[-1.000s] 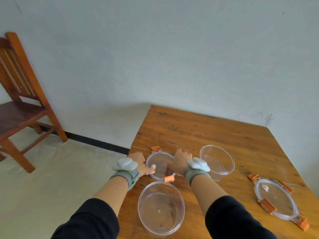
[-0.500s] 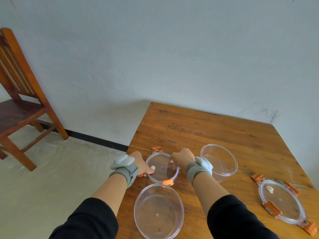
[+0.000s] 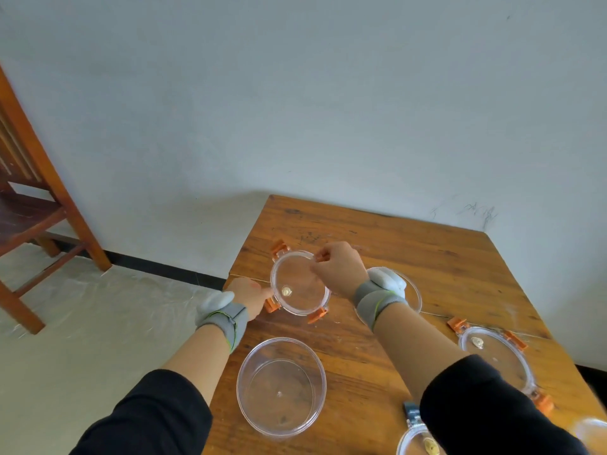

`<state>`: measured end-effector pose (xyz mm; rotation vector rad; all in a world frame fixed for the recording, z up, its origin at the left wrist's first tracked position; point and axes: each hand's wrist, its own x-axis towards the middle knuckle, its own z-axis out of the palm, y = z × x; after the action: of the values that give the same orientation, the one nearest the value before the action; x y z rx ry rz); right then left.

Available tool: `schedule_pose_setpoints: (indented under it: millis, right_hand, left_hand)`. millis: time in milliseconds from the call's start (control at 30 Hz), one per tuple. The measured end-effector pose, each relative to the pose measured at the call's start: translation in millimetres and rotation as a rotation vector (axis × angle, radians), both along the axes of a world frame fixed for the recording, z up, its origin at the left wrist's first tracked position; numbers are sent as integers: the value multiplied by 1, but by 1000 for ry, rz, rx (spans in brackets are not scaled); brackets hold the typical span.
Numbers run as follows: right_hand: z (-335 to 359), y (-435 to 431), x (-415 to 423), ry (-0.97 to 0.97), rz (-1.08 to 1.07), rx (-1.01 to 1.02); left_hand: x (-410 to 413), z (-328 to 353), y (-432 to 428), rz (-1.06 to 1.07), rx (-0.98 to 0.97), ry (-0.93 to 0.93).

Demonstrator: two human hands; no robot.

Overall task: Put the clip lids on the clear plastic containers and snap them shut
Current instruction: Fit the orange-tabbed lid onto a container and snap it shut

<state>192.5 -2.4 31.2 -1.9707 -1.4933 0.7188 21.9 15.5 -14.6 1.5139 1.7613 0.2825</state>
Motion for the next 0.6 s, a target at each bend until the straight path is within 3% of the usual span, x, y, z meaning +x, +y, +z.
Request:
schedule_pose_setpoints:
  millis: [100,200,500,600]
  right_hand:
    - [20,-32,-2,-57,112,251]
    - [27,-60,-1,-48,233,361]
    - [24,-124,-2,248,325,340]
    - [28,-140,1,358,375,241]
  left_hand:
    - [-1,18,-11,424,-261,-867]
    - [-4,33,-19,441,-425,-1190]
    - [9,57,-59,332,-340,-1247]
    - [6,57,-69,324,-346,-1256]
